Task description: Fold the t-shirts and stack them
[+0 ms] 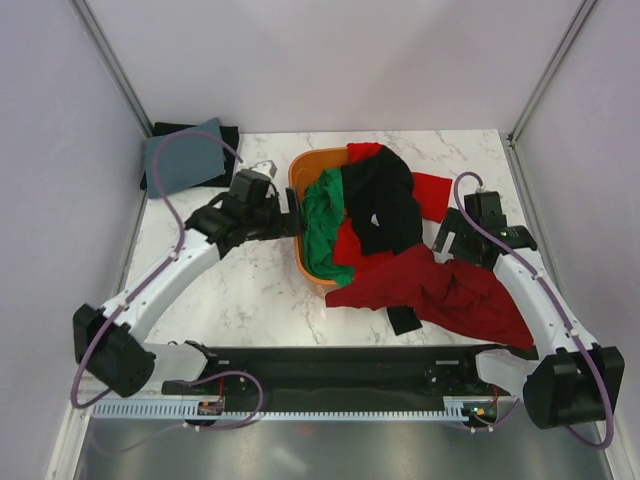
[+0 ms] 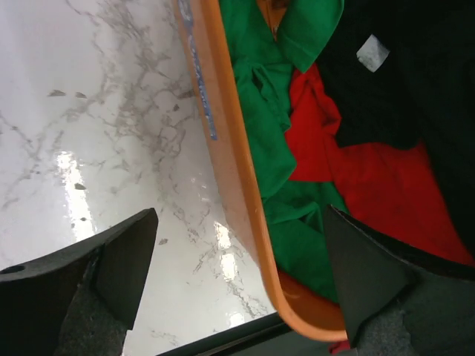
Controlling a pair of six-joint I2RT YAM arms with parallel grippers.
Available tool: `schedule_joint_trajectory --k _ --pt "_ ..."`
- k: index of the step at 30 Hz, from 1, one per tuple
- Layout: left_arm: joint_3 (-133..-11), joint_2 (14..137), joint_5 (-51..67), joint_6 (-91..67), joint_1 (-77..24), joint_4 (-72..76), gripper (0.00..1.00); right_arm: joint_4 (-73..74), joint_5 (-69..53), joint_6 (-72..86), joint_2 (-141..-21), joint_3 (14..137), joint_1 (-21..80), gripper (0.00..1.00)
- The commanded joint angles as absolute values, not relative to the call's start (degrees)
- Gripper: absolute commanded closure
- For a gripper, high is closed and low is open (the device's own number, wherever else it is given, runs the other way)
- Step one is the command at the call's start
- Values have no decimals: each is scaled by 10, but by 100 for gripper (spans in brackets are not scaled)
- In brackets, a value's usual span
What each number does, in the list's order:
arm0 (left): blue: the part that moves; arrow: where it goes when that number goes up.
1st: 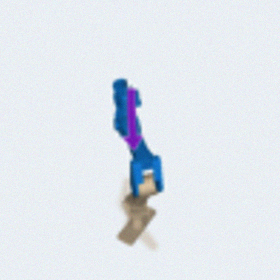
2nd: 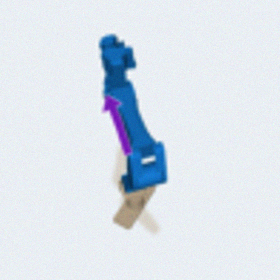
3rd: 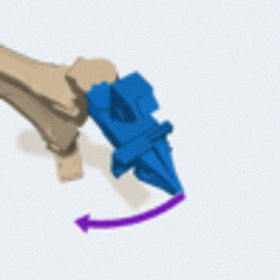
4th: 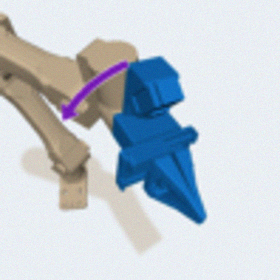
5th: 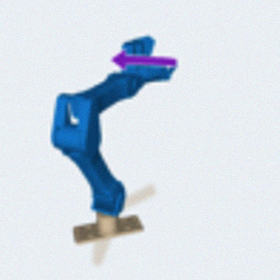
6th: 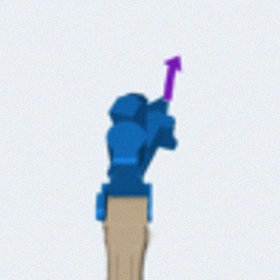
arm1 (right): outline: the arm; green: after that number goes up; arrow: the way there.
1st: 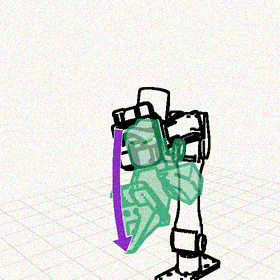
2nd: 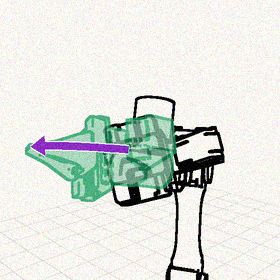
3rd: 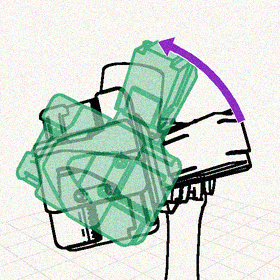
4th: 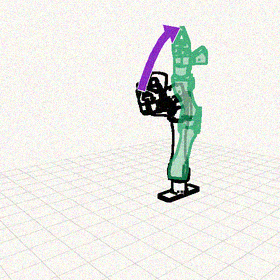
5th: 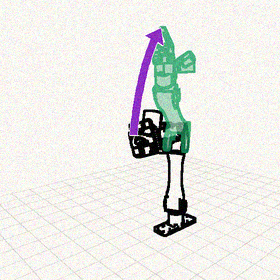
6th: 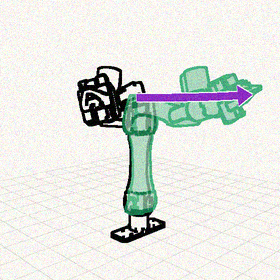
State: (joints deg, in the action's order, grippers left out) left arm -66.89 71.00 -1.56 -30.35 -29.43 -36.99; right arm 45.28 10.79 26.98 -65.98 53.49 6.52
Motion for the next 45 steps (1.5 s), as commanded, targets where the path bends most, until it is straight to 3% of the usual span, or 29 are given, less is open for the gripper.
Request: schedule_joint_trajectory --k 1,3,4,7,8,9,16,24,30,33,35,36,37,38,40,45 --pt "-690 780 -39 -326 -330 -349 3 435 52 299 -640 515 65 2" --pt "-696 810 -29 -325 -339 -341 18 425 40 304 -630 489 64 2" --pt "-707 843 -18 -323 -339 -342 33 417 31 311 -624 465 65 2" --pt "-717 874 -7 -317 -339 -345 66 403 13 318 -620 425 65 2" --pt "-717 874 -20 -319 -339 -355 85 400 11 326 -619 418 65 2" --pt "-716 870 -31 -320 -339 -366 95 399 8 330 -619 416 65 2" --pt "-702 756 -167 -291 -316 -510 98 362 -20 394 -635 360 65 2" --pt "-594 548 -213 -219 -161 -577 98 258 -33 422 -725 294 64 2" --pt "-602 473 -258 -144 -140 -563 91 248 -25 419 -776 342 64 2" --pt "-610 460 -292 -120 -122 -561 79 263 -29 413 -759 359 65 2" --pt "-609 454 -258 -108 -113 -559 62 278 -24 403 -739 365 64 2" --pt "-611 454 -253 -108 -113 -560 48 284 -21 400 -732 367 64 2" --pt "-613 453 -246 -110 -113 -564 24 288 -18 396 -718 367 64 2" --pt "-618 457 -246 -112 -112 -569 16 297 -18 395 -713 367 64 2" --pt "-631 464 -252 -112 -112 -584 8 303 -24 390 -701 367 64 2" --pt "-682 476 -263 -111 -112 -587 1 315 -29 385 -672 366 64 2"
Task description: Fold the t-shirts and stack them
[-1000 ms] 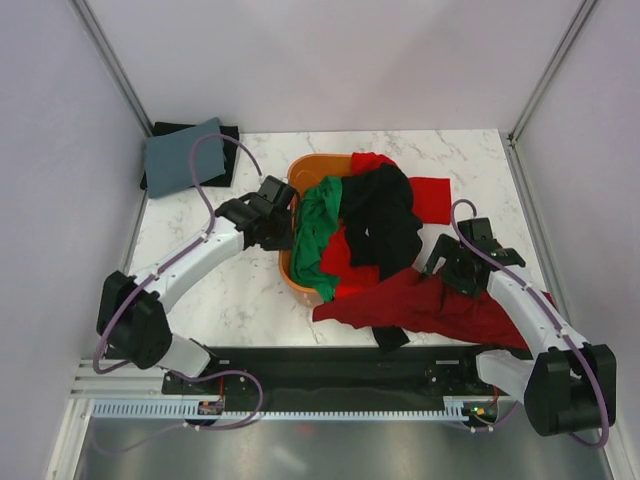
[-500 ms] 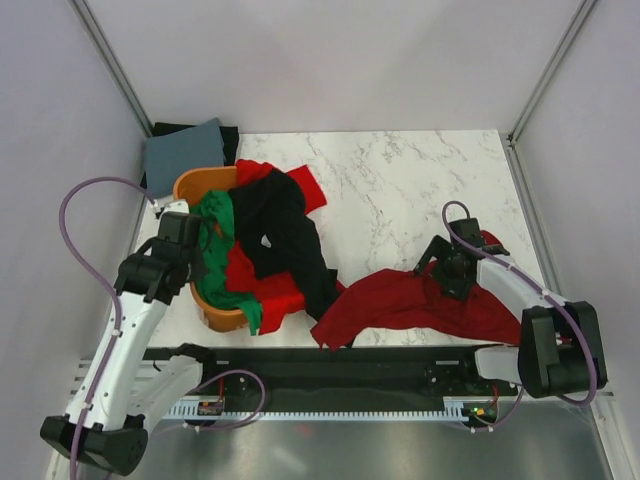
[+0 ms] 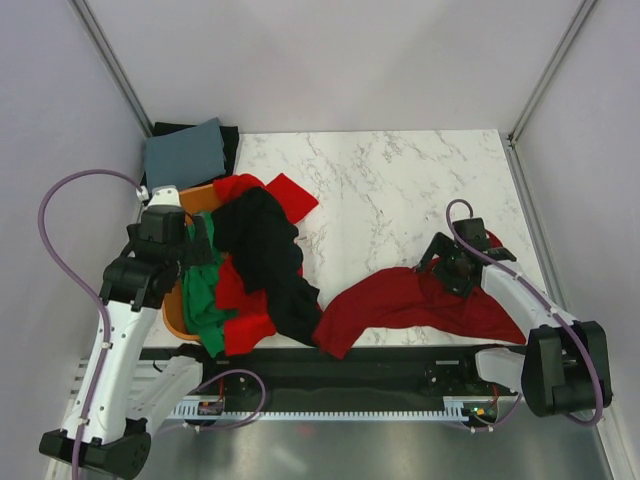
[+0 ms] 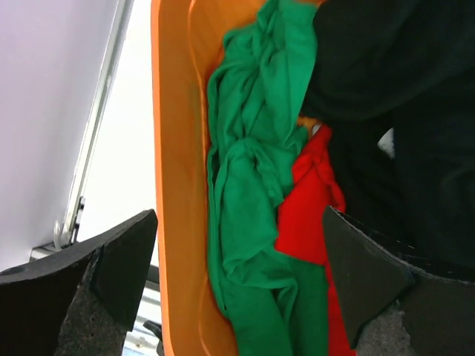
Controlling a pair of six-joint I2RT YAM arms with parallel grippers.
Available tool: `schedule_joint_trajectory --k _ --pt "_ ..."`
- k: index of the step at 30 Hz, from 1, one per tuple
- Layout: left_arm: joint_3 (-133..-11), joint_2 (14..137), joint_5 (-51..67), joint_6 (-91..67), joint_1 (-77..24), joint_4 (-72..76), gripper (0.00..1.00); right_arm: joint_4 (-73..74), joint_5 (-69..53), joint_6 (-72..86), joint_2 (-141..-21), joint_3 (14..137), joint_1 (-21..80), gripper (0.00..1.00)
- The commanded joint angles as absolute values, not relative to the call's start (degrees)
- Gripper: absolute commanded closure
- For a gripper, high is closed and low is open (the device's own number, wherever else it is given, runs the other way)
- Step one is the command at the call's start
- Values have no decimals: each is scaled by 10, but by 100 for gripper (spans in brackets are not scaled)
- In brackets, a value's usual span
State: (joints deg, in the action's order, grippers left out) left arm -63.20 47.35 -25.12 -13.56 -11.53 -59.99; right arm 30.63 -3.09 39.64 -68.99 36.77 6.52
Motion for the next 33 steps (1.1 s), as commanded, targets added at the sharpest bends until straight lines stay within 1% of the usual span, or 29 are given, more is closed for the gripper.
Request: schedule_joint_trajectory --k 1,3,4,6,7,9,10,12,13,15,16,19,20,22,23,25,26,27,28,29,30,31,33 --pt "-694 480 -240 -114 -112 -587 1 316 -31 384 -669 367 64 2" --pt "-733 500 -179 -129 -113 -584 1 315 -37 383 -669 371 64 2" --pt "-740 508 -98 -135 -115 -570 1 315 -39 380 -671 373 64 2" --pt "-752 547 -43 -188 -126 -553 0 315 -44 380 -675 378 64 2" --pt "-756 566 -28 -206 -162 -538 0 315 -45 377 -677 379 64 2" --pt "-772 602 -41 -240 -220 -521 0 315 -47 375 -677 381 64 2" --pt "-782 650 -68 -247 -284 -516 0 318 -47 373 -673 380 64 2" --pt "-823 705 -70 -269 -331 -501 0 320 -43 369 -669 376 64 2" --pt "-834 756 -52 -280 -361 -496 0 322 -41 369 -664 374 64 2" --pt "-856 808 -17 -305 -382 -469 0 324 -41 367 -661 368 64 2" --pt "-860 856 13 -308 -400 -461 0 326 -42 367 -657 367 65 2" --pt "-852 906 44 -313 -408 -446 0 335 -43 365 -647 361 65 2" --pt "-833 918 33 -302 -408 -446 0 338 -41 364 -643 361 65 2" --pt "-798 910 7 -291 -398 -450 0 349 -38 357 -633 362 65 2" --pt "-755 899 6 -282 -390 -452 0 352 -33 354 -630 362 65 2" --pt "-704 844 6 -269 -354 -453 0 358 -28 349 -623 360 64 2" --pt "-655 817 6 -258 -336 -453 0 356 -29 349 -622 358 64 2" --pt "-632 765 9 -252 -313 -454 0 354 -32 349 -622 357 64 2" --pt "-610 731 23 -246 -254 -459 0 352 -33 351 -627 357 64 2" --pt "-573 701 34 -222 -220 -461 0 350 -35 352 -630 356 64 2" --pt "-560 646 47 -203 -187 -465 0 349 -40 353 -637 357 64 2" --pt "-549 626 36 -184 -130 -479 0 345 -41 354 -641 358 64 2" --pt "-576 600 41 -143 -85 -499 0 344 -45 354 -649 364 64 2"
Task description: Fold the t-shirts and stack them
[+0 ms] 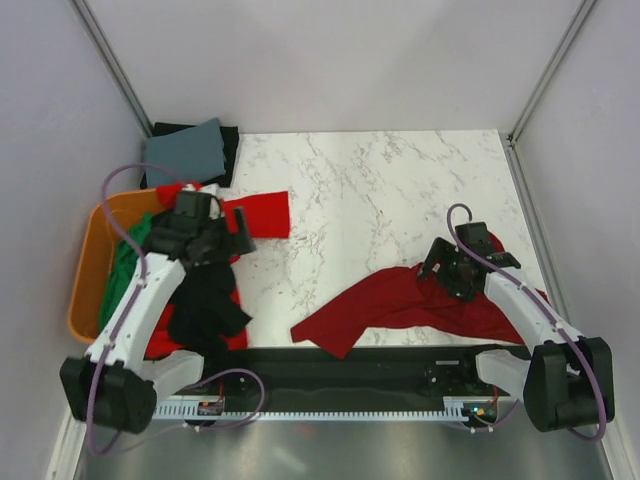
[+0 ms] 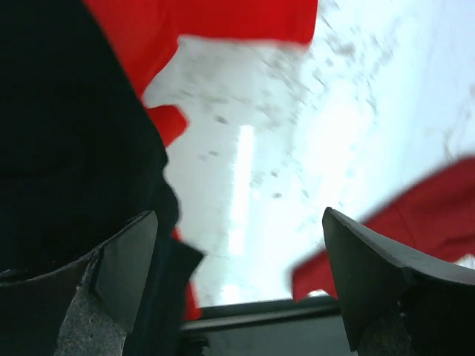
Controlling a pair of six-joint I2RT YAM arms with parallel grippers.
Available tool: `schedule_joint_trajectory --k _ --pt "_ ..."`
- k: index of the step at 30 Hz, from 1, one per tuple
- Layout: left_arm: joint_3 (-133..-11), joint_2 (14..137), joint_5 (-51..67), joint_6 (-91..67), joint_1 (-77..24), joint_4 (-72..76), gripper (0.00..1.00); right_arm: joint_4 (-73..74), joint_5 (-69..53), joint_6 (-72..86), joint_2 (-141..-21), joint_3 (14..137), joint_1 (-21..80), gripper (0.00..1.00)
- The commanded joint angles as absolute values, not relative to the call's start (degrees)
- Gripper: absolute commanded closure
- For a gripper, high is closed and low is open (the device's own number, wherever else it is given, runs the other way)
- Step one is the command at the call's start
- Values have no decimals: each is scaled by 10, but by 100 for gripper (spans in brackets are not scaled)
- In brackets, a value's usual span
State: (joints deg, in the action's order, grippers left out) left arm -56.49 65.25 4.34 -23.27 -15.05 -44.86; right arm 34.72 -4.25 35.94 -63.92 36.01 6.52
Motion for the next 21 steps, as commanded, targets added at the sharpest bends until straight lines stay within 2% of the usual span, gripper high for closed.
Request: schedule_joint_trajectory --k 1,5,9,12,14,17,21 --pt "-584 589 31 -129 -65 -507 0 343 -45 353 -650 366 64 2" --pt "-595 584 -14 -91 -12 -533 0 345 -47 351 -651 378 65 2" --pt "-583 554 -24 -135 19 -525 0 355 -50 341 -636 381 64 2" --pt "-605 520 -1 -163 23 -519 0 362 -49 327 -623 391 65 2" --pt "-624 498 55 -182 17 -505 1 373 -40 325 -621 409 64 2" --pt "-656 498 66 -199 -34 -503 0 390 -29 323 -617 436 65 2" --pt "-693 536 -38 -227 -161 -516 0 404 -25 326 -606 465 64 2"
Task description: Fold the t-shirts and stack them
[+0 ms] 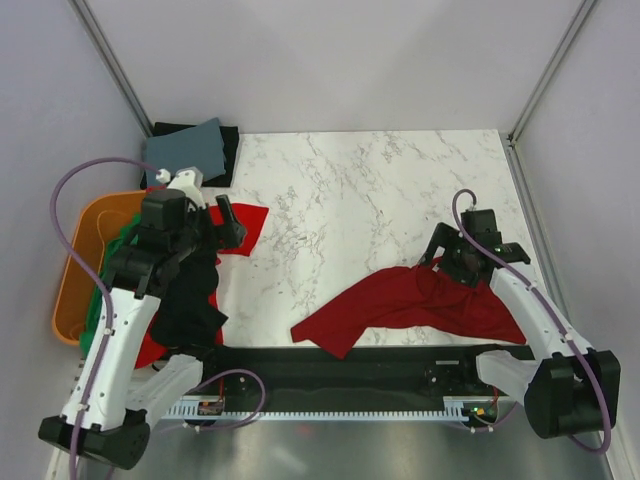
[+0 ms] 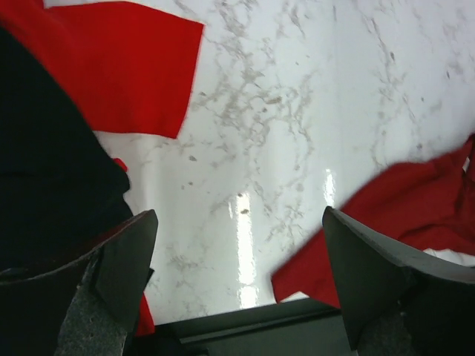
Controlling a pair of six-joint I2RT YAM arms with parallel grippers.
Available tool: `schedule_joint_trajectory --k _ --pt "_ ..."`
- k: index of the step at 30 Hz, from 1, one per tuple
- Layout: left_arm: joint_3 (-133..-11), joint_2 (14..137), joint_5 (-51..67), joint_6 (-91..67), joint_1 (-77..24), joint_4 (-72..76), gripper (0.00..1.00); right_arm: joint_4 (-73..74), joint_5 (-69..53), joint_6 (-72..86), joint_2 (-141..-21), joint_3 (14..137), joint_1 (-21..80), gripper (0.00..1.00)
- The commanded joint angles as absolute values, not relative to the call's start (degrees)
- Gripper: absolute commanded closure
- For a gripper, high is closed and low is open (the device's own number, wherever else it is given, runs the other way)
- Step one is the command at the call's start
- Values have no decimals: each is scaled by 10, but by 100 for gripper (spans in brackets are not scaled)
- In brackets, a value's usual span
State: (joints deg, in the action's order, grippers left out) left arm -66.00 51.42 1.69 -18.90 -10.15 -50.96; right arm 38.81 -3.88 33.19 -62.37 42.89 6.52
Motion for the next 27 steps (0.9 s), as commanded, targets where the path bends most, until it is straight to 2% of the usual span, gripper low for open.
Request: schedule_joint_trajectory --k 1,6,9,10,12,14,15,16,18,19,22,27 --pt "-711 553 -53 -242 -215 -516 0 412 -26 328 -606 468 65 2" --pt "-755 642 -71 -269 -339 -510 0 433 -33 331 -584 490 79 2" --pt "-746 682 -65 -276 -370 -499 0 426 -14 384 -575 498 195 2" --pt "-724 681 -60 -282 -370 -488 0 433 42 402 -578 504 275 2" --pt "-699 661 -41 -289 -370 -451 0 446 77 443 -591 514 329 2" --pt "-661 631 -33 -295 -370 -437 0 439 97 467 -596 502 374 5" --pt "-650 621 -39 -296 -370 -434 0 423 99 495 -604 498 394 11" --pt "-627 607 -46 -297 -370 -434 0 414 102 509 -613 497 447 13" --pt "-604 562 -88 -297 -369 -438 0 421 147 541 -673 522 519 15" --pt "-585 546 -107 -308 -369 -442 0 425 183 564 -700 560 593 14" --pt "-556 484 -165 -330 -362 -461 0 437 207 584 -818 645 690 14" --pt "-515 410 -210 -337 -356 -466 0 432 207 588 -981 740 757 15"
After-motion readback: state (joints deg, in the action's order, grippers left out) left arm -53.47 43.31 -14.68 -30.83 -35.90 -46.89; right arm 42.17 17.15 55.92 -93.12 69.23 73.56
